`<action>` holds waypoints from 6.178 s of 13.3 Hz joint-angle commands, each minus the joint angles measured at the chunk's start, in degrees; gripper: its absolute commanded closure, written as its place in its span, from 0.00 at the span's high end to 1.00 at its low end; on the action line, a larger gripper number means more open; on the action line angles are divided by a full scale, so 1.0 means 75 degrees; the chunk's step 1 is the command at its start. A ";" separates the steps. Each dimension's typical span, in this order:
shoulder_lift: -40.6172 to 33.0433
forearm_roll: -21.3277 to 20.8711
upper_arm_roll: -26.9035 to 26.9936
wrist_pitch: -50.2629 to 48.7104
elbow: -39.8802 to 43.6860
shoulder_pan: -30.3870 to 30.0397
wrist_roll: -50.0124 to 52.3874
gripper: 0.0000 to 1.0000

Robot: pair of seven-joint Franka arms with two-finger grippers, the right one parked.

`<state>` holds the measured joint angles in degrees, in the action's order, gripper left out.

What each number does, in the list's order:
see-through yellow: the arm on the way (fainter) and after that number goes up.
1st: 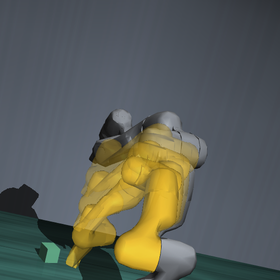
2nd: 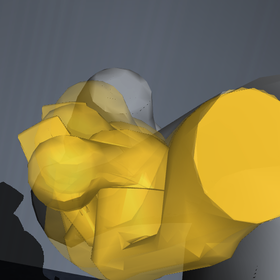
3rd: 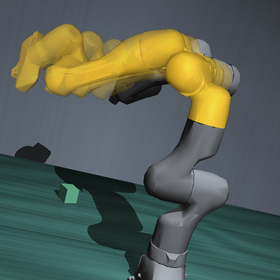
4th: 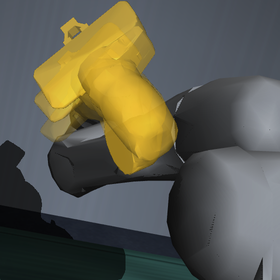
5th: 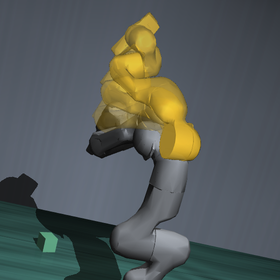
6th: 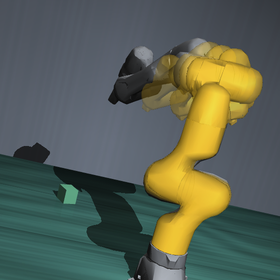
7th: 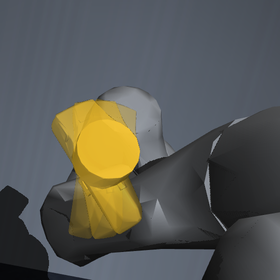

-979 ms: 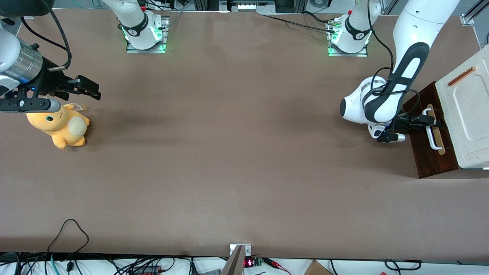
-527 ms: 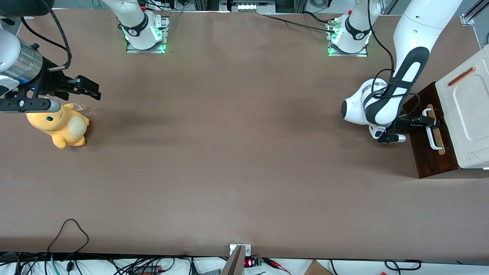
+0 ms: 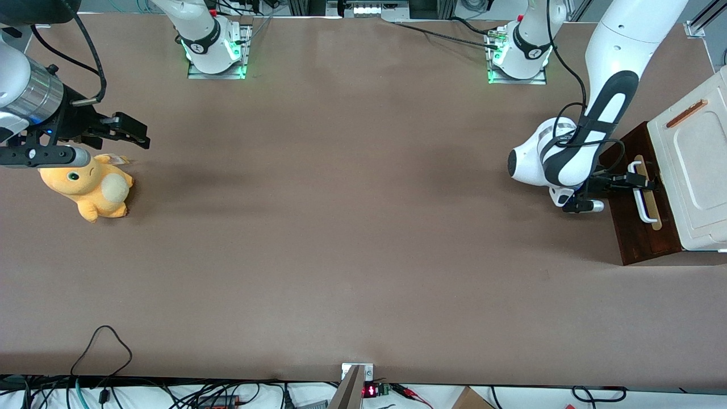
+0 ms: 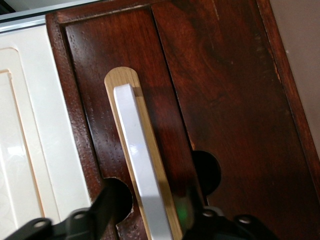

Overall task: Open lower drawer with left arm only
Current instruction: 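Close the left gripper around the white bar handle, then pull the handle away from the cabinet with the left gripper, then open the left gripper and lift it off the handle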

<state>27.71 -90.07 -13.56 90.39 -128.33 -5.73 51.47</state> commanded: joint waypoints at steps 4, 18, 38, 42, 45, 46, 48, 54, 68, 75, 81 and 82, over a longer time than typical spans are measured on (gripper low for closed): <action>0.0137 -0.0307 0.0086 0.0030 0.0142 -0.0033 -0.0183 0.56; 0.0172 -0.0307 0.0086 0.0065 0.0142 -0.0033 -0.0172 0.14; 0.0137 0.0865 -0.0395 0.0030 0.0611 0.1198 -0.0066 0.00; 0.0149 0.1016 -0.0534 -0.0005 0.0611 0.1291 -0.0066 0.00; 0.0148 0.1076 -0.0594 -0.0029 0.0611 0.1291 -0.0066 0.00; 0.0149 0.1076 -0.0594 -0.0029 0.0611 0.1291 -0.0089 0.00; 0.0149 0.1076 -0.0594 -0.0029 0.0599 0.1291 -0.0101 0.11; -0.0003 0.1391 -0.0594 -0.0006 0.0692 0.1245 -0.0090 1.00; -0.1982 0.8079 -0.1028 0.0147 0.4101 0.0519 -0.3027 1.00; -0.3214 1.1666 0.0739 0.0158 0.4853 0.0096 -0.6202 1.00; -0.3449 1.1928 0.1035 0.0229 0.4724 0.0096 -0.7004 1.00; -0.3449 1.1916 0.1035 0.0229 0.4736 0.0096 -0.7004 1.00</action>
<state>2.73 -1.79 -6.02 91.54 -92.13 -5.08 0.64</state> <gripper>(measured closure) 0.000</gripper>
